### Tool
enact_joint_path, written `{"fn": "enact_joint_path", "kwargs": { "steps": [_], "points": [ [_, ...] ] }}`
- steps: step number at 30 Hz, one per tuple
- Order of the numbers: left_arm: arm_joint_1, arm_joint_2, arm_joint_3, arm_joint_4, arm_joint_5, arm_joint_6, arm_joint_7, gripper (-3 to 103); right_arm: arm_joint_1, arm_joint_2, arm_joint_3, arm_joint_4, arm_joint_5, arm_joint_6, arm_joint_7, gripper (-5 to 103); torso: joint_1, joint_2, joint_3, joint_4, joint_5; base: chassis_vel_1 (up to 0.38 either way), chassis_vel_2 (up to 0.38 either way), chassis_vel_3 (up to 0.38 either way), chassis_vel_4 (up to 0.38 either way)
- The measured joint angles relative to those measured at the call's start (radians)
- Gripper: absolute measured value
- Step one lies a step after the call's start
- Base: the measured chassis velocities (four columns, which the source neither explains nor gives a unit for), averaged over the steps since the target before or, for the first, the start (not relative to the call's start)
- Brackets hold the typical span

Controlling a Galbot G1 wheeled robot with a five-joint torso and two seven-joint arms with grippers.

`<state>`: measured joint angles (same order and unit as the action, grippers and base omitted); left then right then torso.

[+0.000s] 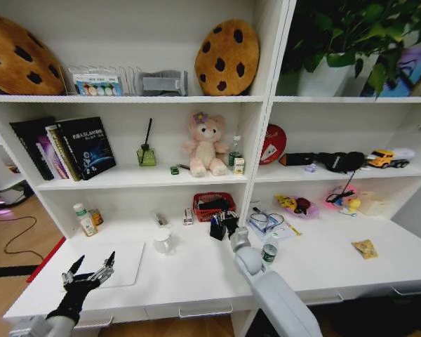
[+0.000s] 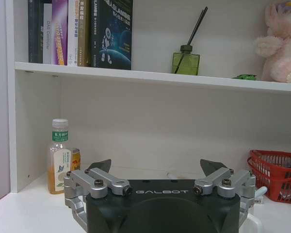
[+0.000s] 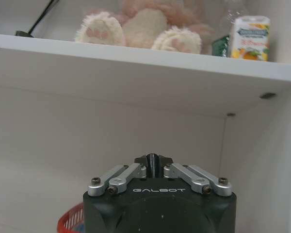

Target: Organize the objects on the table.

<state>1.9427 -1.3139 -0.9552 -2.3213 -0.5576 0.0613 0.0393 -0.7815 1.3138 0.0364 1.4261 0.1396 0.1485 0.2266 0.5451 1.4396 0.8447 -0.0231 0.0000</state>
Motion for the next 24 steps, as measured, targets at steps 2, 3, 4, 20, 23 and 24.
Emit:
{"fn": "enact_joint_path", "kwargs": {
  "steps": [2,3,4,20,23,24],
  "points": [
    [0.000,0.000,0.000,0.000,0.000,0.000,0.000,100,0.050,0.022,-0.010,-0.066,-0.019,0.046,-0.016,10,0.000,0.000,0.000,-0.0002,-0.0003,0.000,0.000,0.000,0.000],
    [0.000,0.000,0.000,0.000,0.000,0.000,0.000,100,0.050,0.022,-0.010,-0.066,-0.019,0.046,-0.016,10,0.000,0.000,0.000,-0.0002,-0.0003,0.000,0.000,0.000,0.000],
    [0.000,0.000,0.000,0.000,0.000,0.000,0.000,100,0.067,0.033,-0.014,-0.093,-0.021,0.060,-0.022,10,0.000,0.000,0.000,-0.0002,-0.0001,0.000,0.000,0.000,0.000],
    [0.000,0.000,0.000,0.000,0.000,0.000,0.000,100,0.062,0.072,-0.024,-0.185,0.021,0.085,-0.037,10,0.000,0.000,0.000,-0.0004,-0.0001,0.000,0.000,0.000,0.000],
    [0.000,0.000,0.000,0.000,0.000,0.000,0.000,100,0.042,0.064,-0.019,-0.158,0.020,0.083,-0.036,10,0.000,0.000,0.000,-0.0003,0.0000,0.000,0.000,0.000,0.000],
    [0.000,0.000,0.000,0.000,0.000,0.000,0.000,100,0.042,0.064,-0.019,-0.158,0.020,0.083,-0.036,10,0.000,0.000,0.000,-0.0003,0.0000,0.000,0.000,0.000,0.000]
  ]
}}
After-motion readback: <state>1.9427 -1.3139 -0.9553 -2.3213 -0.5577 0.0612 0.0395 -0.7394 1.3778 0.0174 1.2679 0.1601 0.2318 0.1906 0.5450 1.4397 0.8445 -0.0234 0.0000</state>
